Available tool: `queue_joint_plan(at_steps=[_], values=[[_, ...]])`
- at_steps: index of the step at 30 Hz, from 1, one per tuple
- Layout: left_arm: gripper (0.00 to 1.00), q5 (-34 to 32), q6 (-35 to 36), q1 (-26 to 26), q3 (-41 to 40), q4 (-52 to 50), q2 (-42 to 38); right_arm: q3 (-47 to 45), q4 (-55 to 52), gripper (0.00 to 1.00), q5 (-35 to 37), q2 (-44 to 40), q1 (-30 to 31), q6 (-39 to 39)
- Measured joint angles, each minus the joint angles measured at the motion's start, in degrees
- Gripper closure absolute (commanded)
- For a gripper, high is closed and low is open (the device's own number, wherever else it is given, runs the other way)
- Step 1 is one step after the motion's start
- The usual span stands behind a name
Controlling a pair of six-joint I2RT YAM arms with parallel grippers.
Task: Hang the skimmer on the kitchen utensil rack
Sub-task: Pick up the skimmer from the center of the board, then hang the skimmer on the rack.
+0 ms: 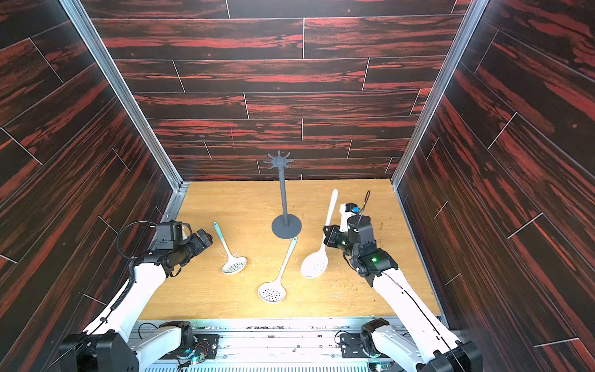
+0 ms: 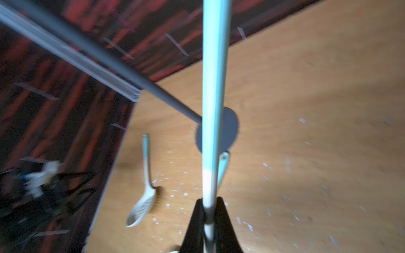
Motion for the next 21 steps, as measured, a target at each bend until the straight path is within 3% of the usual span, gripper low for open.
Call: queue_joint_plan(at_steps=[6, 14, 21], values=[[0.0, 0.72, 0.0, 0.0, -0.46, 0.63, 0.0, 0.09, 13.31, 1.0, -17.14, 0.02, -0.11, -0.13], [0.0, 2.27, 0.04, 0.0, -1.66, 2.54, -0.07, 0.09, 31.23, 1.0, -34.93, 3.87, -0.2, 3.87], [0.0, 3.91, 0.04, 0.0, -2.16, 3.43, -0.07, 0.09, 43.5, 1.0, -43.41, 11.26, -0.22, 9.22]])
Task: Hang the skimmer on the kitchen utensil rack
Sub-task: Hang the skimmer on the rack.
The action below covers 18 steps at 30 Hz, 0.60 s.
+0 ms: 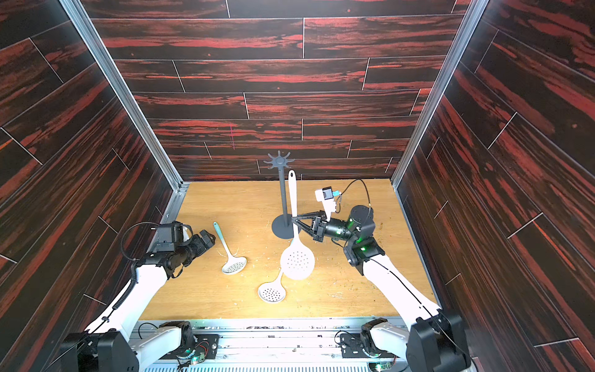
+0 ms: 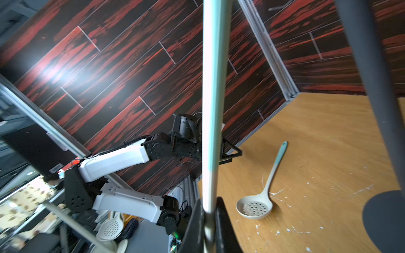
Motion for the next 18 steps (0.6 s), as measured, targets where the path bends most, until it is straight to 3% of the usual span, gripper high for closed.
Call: queue_joint_plan(at_steps=[18], values=[[0.0, 1.86, 0.52, 0.0, -1.07, 2.34, -0.39, 7.89, 9.84, 1.0, -6.05, 13.16, 0.17, 4.35]])
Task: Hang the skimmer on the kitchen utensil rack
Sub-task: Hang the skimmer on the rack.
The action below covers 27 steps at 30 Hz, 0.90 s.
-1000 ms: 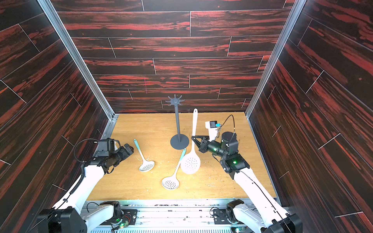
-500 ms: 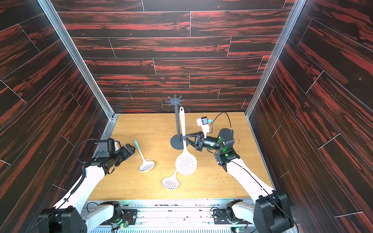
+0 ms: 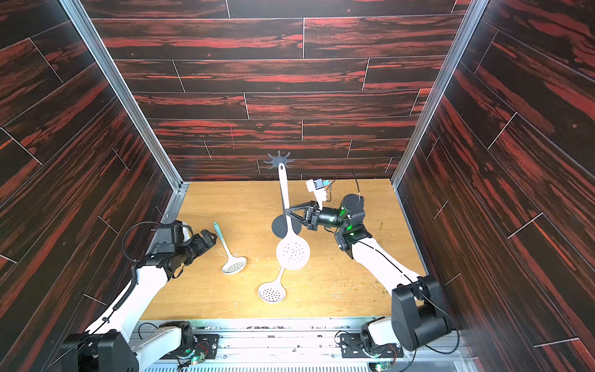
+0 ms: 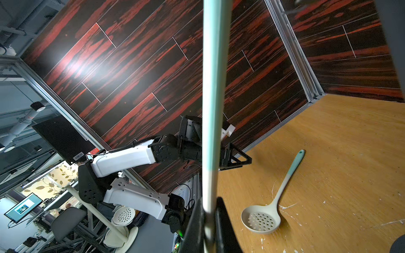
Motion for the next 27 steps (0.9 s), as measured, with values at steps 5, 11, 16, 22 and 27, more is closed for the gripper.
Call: queue_joint_plan(at_steps=[5, 11, 16, 22, 27], values=[[0.0, 0.33, 0.35, 0.0, 0.0, 0.0, 0.0, 1.64, 1.38, 1.0, -0.55, 3.02, 0.0, 0.74], [0.0, 0.39, 0.39, 0.0, 0.0, 0.0, 0.02, 1.77, 3.56, 1.0, -0.94, 5.2, 0.0, 1.27], [0.0, 0.48, 0.55, 0.0, 0.0, 0.04, 0.02, 1.77, 4.48, 1.0, -1.01, 7.04, 0.0, 2.05], [0.0, 0.61, 0.7, 0.0, -0.02, 0.28, 0.07, 1.77, 6.51, 1.0, -1.01, 7.58, -0.04, 2.75], [0.0, 0.81, 0.79, 0.0, -0.07, 0.5, 0.07, 1.77, 9.03, 1.0, -1.22, 8.94, -0.2, 4.09]])
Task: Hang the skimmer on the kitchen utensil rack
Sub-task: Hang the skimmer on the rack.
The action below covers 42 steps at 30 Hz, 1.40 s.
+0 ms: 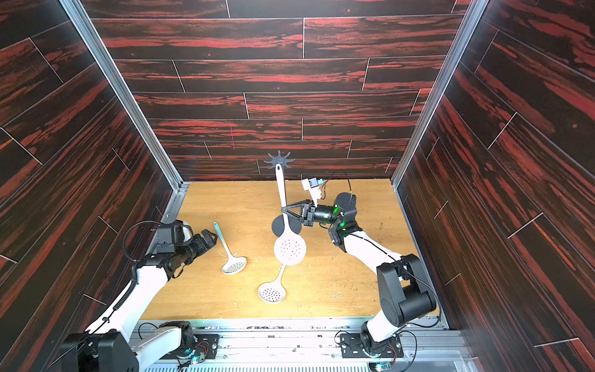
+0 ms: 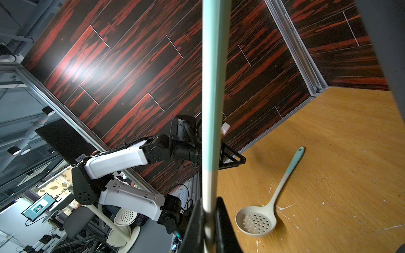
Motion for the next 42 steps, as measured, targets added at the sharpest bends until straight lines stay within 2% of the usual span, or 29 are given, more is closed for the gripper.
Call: queue_joint_plan(at_steps=[24, 42], values=[[0.0, 0.42, 0.04, 0.0, -0.04, 0.74, 0.44, -2.71, 11.87, 1.0, -0.76, 4.2, -0.09, 4.94], [0.0, 0.59, 0.66, 0.0, -0.04, 0.68, 0.42, 7.63, 26.82, 1.0, -3.82, 17.99, -1.49, 13.6]])
